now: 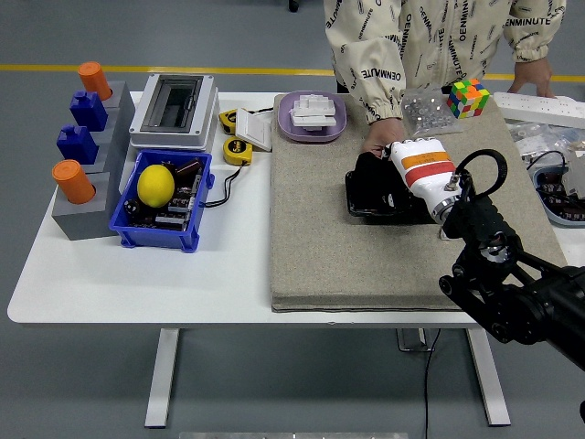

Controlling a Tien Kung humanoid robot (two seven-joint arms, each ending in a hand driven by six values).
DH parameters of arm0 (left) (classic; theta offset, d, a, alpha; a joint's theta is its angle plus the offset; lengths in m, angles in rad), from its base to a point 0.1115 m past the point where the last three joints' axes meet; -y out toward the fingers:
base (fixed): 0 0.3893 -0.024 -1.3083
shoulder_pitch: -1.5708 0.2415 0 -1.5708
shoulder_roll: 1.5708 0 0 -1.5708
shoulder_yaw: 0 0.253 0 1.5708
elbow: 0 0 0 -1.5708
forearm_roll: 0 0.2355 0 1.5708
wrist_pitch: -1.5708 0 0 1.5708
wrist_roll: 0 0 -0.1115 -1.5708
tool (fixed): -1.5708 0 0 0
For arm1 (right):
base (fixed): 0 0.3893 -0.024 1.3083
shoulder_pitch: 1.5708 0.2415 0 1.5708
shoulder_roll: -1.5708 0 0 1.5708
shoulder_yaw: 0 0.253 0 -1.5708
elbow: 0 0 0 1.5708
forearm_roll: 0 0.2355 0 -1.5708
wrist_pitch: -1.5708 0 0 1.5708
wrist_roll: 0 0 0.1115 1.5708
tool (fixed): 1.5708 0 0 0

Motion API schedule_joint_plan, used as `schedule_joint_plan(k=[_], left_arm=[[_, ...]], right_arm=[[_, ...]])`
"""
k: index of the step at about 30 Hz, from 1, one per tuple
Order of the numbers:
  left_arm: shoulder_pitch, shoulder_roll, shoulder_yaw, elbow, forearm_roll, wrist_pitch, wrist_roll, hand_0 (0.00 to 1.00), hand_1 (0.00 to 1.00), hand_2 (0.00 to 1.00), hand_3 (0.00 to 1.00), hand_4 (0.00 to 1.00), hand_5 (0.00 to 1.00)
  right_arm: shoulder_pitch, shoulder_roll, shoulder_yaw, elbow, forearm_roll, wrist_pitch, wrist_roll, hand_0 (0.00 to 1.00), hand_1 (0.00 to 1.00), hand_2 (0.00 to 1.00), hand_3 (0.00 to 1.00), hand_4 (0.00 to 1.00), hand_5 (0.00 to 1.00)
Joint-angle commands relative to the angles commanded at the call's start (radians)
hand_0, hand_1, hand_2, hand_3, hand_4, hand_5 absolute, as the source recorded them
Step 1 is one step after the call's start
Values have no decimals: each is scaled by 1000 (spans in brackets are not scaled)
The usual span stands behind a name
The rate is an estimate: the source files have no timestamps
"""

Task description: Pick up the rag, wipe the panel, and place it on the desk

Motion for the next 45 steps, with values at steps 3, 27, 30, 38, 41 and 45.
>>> schedule_joint_plan(k=[3, 27, 30, 38, 41, 45], left_arm=[[2, -1, -4, 2, 1, 0, 0, 604, 642, 657, 561, 627, 445], [1, -7, -18, 0, 5, 0, 0, 605, 642, 658, 562, 627, 445], [2, -7, -18, 0, 4, 0, 0, 605, 642, 658, 562, 627, 445], [1, -8, -18, 0, 4, 0, 0, 605, 642, 657, 562, 627, 445], [1, -8, -18, -1, 3, 0, 0, 605, 642, 657, 562, 627, 445], [2, -8, -18, 1, 3, 0, 0, 605, 642, 657, 561, 626, 445]], right_arm=[[-8, -16, 17, 1, -5, 1, 0, 270, 357, 409, 415, 945, 2], [-113, -220, 150, 33, -33, 13, -2, 270, 356, 409, 415, 945, 2], [-126, -235, 168, 31, -36, 14, -2, 270, 356, 409, 415, 945, 2], [-131, -236, 172, 32, -38, 14, -2, 270, 357, 409, 416, 944, 2], [-128, -230, 167, 34, -38, 13, -1, 270, 357, 409, 416, 944, 2], [-123, -222, 163, 34, -37, 12, -1, 270, 357, 409, 415, 944, 2]])
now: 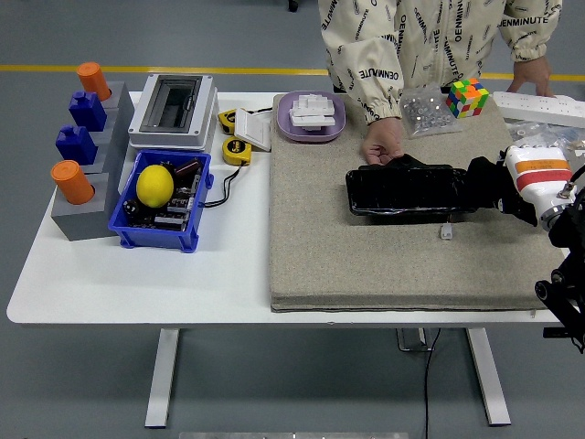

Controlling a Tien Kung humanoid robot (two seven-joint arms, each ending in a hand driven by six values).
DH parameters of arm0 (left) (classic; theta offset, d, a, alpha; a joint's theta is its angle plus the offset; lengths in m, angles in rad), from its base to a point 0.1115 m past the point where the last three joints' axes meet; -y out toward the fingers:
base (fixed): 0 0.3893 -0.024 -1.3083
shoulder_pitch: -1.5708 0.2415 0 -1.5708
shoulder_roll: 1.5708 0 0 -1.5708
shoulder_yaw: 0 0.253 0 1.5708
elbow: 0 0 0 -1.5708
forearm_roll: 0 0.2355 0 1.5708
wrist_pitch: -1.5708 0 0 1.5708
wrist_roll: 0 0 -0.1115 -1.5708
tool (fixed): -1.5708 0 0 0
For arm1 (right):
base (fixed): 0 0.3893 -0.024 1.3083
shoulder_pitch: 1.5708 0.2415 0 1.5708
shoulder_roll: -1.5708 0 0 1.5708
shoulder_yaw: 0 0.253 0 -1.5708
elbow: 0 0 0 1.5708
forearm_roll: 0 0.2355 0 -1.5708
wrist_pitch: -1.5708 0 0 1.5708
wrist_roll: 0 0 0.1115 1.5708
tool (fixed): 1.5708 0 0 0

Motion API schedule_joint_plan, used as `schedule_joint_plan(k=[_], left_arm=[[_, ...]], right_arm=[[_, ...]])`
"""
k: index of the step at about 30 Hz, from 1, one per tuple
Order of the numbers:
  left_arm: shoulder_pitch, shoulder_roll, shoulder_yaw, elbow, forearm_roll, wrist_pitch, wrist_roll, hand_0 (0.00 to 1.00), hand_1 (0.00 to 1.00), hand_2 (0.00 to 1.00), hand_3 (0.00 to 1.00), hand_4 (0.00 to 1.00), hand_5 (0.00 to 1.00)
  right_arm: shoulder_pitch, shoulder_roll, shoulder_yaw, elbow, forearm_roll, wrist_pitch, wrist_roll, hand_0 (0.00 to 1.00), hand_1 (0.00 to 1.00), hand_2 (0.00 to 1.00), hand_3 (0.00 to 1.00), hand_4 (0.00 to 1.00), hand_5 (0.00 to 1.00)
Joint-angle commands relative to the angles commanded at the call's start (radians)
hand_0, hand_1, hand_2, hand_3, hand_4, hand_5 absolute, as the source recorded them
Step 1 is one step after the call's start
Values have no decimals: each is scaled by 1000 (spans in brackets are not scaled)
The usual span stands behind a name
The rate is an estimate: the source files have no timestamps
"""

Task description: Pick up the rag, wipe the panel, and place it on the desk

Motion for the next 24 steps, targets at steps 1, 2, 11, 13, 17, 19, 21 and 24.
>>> schedule_joint_plan(k=[1, 2, 11, 13, 17, 19, 21, 24], left_arm=[[0, 0, 0, 0, 0, 0, 0, 605, 642, 657, 561, 626, 445], [0, 0, 0, 1, 0, 0, 0, 605, 642, 657, 561, 626, 445], [-2, 1, 1, 0, -1, 0, 0, 604, 642, 656, 561, 626, 445], [-3, 1, 2, -1, -1, 0, 0, 604, 642, 656, 561, 626, 445], [-3, 2, 3, -1, -2, 0, 0, 604, 642, 657, 562, 627, 445], [-2, 3, 3, 0, -3, 0, 0, 604, 642, 657, 562, 627, 445], [0, 4, 4, 1, -2, 1, 0, 604, 642, 657, 562, 627, 445], [0, 4, 5, 1, -2, 1, 0, 604, 642, 657, 562, 626, 446]], right_arm=[[1, 2, -1, 0, 0, 0, 0, 270, 357, 409, 415, 944, 2], [2, 4, -2, 0, 0, 0, 0, 270, 357, 409, 415, 944, 2], [14, 29, -12, -2, 1, -1, -1, 270, 357, 409, 416, 945, 2], [17, 35, -14, -2, 1, -1, -1, 270, 357, 409, 416, 945, 2], [21, 43, -18, -1, -2, 0, -1, 270, 357, 409, 415, 944, 2], [23, 49, -20, -1, -2, 0, -2, 270, 357, 409, 415, 944, 2], [25, 55, -23, -1, -2, -1, -2, 270, 357, 409, 415, 944, 2], [27, 64, -27, 0, -2, -1, -2, 270, 356, 409, 415, 944, 2]])
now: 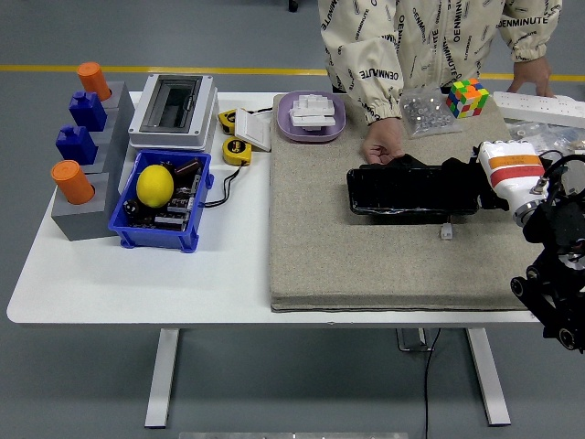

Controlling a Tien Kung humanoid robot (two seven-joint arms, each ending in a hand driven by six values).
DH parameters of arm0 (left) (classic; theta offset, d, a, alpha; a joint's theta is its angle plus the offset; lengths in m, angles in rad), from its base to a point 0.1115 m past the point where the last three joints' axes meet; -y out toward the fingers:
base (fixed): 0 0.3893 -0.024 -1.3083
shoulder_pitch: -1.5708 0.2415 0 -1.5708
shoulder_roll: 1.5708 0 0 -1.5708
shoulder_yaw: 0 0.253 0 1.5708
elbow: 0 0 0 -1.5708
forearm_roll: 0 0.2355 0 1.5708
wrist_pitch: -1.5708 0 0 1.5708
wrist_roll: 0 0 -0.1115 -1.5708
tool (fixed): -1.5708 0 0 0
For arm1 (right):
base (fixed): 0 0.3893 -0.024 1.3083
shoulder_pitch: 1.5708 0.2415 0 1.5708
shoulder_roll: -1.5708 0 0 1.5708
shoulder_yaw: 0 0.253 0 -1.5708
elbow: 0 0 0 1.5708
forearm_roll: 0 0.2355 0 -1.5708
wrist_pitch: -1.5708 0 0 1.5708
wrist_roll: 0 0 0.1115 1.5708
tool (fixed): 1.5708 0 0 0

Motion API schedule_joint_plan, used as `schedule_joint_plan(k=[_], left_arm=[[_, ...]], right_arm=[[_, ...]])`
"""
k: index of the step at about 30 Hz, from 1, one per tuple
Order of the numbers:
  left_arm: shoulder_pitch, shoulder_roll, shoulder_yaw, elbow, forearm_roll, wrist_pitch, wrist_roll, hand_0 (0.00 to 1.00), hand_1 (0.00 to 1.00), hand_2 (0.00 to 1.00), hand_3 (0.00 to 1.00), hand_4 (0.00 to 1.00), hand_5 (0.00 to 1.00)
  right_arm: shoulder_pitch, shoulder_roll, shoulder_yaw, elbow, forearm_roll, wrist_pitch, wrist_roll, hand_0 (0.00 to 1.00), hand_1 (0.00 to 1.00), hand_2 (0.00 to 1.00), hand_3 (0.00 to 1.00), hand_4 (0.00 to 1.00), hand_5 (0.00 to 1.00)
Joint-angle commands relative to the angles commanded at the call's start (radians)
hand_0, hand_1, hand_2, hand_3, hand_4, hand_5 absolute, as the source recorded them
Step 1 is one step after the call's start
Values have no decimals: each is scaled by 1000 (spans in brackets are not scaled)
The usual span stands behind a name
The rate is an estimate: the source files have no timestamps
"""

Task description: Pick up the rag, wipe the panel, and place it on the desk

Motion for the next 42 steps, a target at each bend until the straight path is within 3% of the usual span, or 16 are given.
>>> schedule_joint_plan(k=[14, 42], left_arm=[[0, 5, 14, 0, -5, 0, 0, 604, 642, 658, 562, 628, 447], [-6, 8, 18, 1, -6, 1, 1, 605, 642, 656, 562, 627, 445]], right_arm=[[9, 81, -19, -3, 1, -2, -2, 269, 357, 409, 415, 944, 2], [83, 233, -165, 0, 27, -5, -4, 270, 355, 409, 416, 945, 2]])
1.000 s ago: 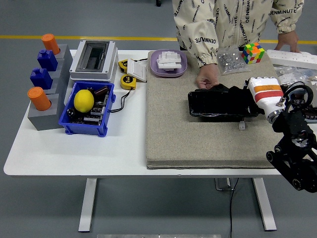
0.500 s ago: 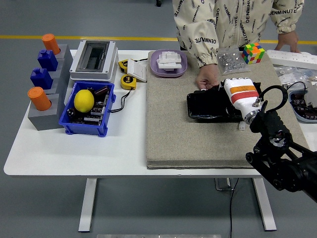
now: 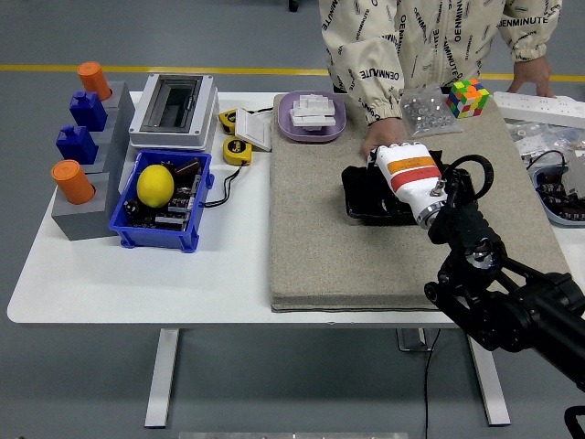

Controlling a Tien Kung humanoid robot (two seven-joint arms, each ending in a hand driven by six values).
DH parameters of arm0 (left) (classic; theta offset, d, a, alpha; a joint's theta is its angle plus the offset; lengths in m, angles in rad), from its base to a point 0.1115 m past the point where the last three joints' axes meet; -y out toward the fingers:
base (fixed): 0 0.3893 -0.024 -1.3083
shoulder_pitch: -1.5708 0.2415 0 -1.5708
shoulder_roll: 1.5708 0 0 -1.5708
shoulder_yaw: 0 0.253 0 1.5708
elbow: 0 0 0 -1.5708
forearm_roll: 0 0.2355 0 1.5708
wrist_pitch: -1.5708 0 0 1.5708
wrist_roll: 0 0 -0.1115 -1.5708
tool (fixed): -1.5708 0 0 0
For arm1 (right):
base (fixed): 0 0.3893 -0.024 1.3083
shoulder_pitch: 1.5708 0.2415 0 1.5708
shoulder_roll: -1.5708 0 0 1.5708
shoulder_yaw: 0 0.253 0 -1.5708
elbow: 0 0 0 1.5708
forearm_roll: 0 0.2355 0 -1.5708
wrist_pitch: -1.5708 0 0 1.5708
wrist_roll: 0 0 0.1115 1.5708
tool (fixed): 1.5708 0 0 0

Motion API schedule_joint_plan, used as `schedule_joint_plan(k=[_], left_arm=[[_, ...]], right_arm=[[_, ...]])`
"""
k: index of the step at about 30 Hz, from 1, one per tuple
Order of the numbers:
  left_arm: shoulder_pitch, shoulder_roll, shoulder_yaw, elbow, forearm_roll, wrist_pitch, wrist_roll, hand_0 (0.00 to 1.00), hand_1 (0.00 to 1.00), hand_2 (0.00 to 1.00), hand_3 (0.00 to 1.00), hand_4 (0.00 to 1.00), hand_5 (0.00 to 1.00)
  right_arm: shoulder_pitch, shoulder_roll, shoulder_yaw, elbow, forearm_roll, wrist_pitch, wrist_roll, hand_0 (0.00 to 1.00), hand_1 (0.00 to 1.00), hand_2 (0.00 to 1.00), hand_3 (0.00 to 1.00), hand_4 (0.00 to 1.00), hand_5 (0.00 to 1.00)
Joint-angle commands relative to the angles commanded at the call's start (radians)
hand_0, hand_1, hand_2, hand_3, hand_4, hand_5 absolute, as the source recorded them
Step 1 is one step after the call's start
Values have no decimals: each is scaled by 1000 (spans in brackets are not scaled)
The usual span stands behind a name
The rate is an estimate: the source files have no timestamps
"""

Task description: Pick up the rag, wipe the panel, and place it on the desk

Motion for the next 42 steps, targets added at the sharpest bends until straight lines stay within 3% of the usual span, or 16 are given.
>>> schedule_joint_plan(k=[11, 21, 34, 42], left_arm=[[-2, -1, 2, -1, -3, 0, 0, 605, 642, 657, 562, 628, 445], [-2, -1, 0, -1, -3, 0, 0, 605, 641, 657, 561, 626, 443], [0, -3, -3, -2, -2, 1, -1, 604, 642, 657, 562, 627, 444], [6, -3, -3, 0, -3, 2, 0, 605, 642, 657, 562, 628, 446]], right_arm=[[46, 67, -117, 17, 19, 1, -2, 272, 357, 409, 416, 946, 2], [71, 67, -180, 33, 26, 4, -3, 270, 358, 410, 417, 946, 2], [60, 67, -163, 18, 21, 4, -2, 269, 358, 409, 416, 946, 2], [49, 45, -146, 18, 19, 5, -2, 269, 357, 410, 417, 946, 2]])
